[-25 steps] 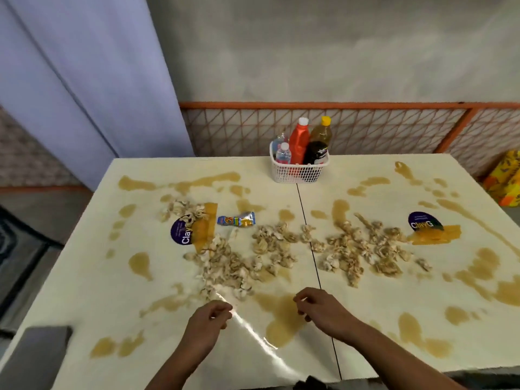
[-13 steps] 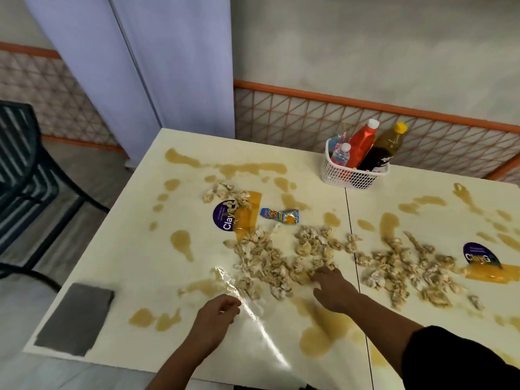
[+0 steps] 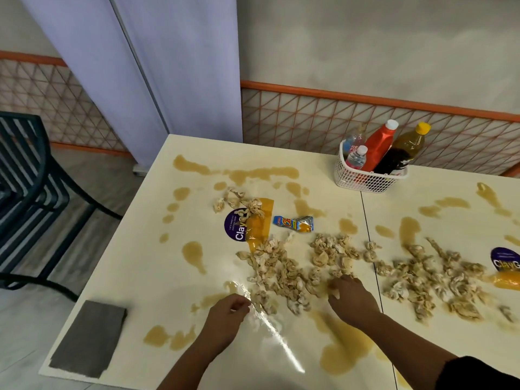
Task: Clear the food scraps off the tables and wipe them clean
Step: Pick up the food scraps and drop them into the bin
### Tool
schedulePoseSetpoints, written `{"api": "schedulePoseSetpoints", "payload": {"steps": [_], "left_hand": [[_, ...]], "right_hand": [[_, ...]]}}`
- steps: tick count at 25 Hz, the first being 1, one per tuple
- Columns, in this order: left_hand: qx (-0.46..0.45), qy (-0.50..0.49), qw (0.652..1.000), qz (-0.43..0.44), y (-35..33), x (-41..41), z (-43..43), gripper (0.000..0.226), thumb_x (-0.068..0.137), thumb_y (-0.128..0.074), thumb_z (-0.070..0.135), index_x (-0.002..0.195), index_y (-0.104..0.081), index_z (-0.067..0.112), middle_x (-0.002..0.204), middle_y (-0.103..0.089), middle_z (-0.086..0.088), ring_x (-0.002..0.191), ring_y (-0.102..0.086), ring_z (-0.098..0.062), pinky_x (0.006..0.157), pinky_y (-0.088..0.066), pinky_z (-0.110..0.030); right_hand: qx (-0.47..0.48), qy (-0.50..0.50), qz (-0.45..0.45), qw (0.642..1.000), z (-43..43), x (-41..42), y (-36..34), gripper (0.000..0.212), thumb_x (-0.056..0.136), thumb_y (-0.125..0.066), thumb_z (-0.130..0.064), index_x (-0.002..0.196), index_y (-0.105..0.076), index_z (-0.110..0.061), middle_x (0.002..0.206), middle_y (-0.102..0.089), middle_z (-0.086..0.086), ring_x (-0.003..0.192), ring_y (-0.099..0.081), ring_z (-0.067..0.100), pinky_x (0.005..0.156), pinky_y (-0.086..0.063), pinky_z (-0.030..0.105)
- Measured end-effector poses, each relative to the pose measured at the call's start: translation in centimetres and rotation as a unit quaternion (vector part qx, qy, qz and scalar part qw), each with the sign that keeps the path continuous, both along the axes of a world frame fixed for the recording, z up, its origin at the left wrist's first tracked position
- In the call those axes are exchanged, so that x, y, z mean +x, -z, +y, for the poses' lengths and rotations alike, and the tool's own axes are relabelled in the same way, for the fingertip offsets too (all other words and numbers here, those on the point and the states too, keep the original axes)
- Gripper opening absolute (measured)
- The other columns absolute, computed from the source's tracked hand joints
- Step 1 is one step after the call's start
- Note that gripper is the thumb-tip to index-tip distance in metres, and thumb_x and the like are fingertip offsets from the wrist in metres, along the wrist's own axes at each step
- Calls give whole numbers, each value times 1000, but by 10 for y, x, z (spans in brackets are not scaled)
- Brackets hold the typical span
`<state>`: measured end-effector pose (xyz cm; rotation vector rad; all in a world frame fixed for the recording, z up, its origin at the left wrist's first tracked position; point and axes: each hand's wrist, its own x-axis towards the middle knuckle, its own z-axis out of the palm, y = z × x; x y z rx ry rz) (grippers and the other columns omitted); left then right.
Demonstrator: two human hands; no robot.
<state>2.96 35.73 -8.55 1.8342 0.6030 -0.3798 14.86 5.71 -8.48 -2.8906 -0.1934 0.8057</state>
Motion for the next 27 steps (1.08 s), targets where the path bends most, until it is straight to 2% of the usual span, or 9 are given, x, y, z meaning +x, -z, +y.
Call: {"api": "schedulePoseSetpoints", "payload": {"steps": [2,4,8,11,15,19,22,24,27], "left_hand": [[30,18,999,-20,1,27,14,15,93,-64,19,88,-72,30,90,-70,11,82,-64,-2,74,-48,-19],[88,29,995,-44,4,62,32,15,93,-62,17,90,-71,29,97,-68,12,87,-62,-4,79,-50,-22],[210,68,973,-69,27,145,79,16,90,-63,15,104,-72,20,117,-61,-6,109,-58,-21,98,-43,-32],[301,126,944,-37,39,197,103,31,92,-59,25,123,-65,27,146,-44,-12,136,-40,-33,110,-36,-44],[361,176,915,26,37,239,114,45,97,-52,36,141,-50,36,162,-16,-14,146,-18,-37,114,-28,-48],[379,175,908,23,50,256,122,46,93,-55,29,139,-56,24,150,-41,-13,138,-38,-34,111,-37,-45],[335,97,934,-72,49,246,113,34,83,-65,9,117,-69,7,123,-64,-19,114,-59,-34,97,-47,-39],[299,40,945,-125,35,227,95,22,79,-69,3,100,-72,7,101,-72,-16,96,-66,-33,81,-49,-33],[170,-45,972,-157,11,185,53,16,85,-68,5,84,-66,21,89,-72,-4,91,-68,-26,74,-48,-28]], "right_hand": [[71,58,-31,995,4,-7,-5,7,89,-56,-38,90,-59,-32,97,-60,-11,92,-58,14,77,-54,36],[123,113,-35,985,6,-14,-10,14,88,-61,-31,78,-51,-29,79,-60,-10,73,-56,11,66,-51,34],[171,174,-20,970,0,-28,-17,22,89,-71,-30,85,-49,-27,69,-62,-4,60,-57,14,58,-47,34],[193,205,-15,959,-7,-32,-21,22,92,-71,-35,102,-51,-37,78,-66,-5,68,-63,10,60,-46,25],[187,218,-18,958,-16,-38,-24,17,94,-69,-38,110,-66,-35,87,-68,-10,76,-63,4,68,-46,20],[193,236,-16,952,-21,-40,-29,8,94,-68,-37,87,-71,-34,82,-70,-14,72,-61,1,69,-46,20],[203,261,-12,944,-24,-37,-32,18,95,-67,-37,79,-70,-30,72,-70,-8,67,-62,5,65,-47,23],[221,272,-4,937,-23,-33,-34,25,97,-63,-38,77,-71,-25,69,-71,-5,66,-65,9,68,-51,29],[255,267,9,929,-14,-28,-41,35,102,-54,-39,78,-68,-17,69,-72,-1,64,-66,11,70,-52,31]]}}
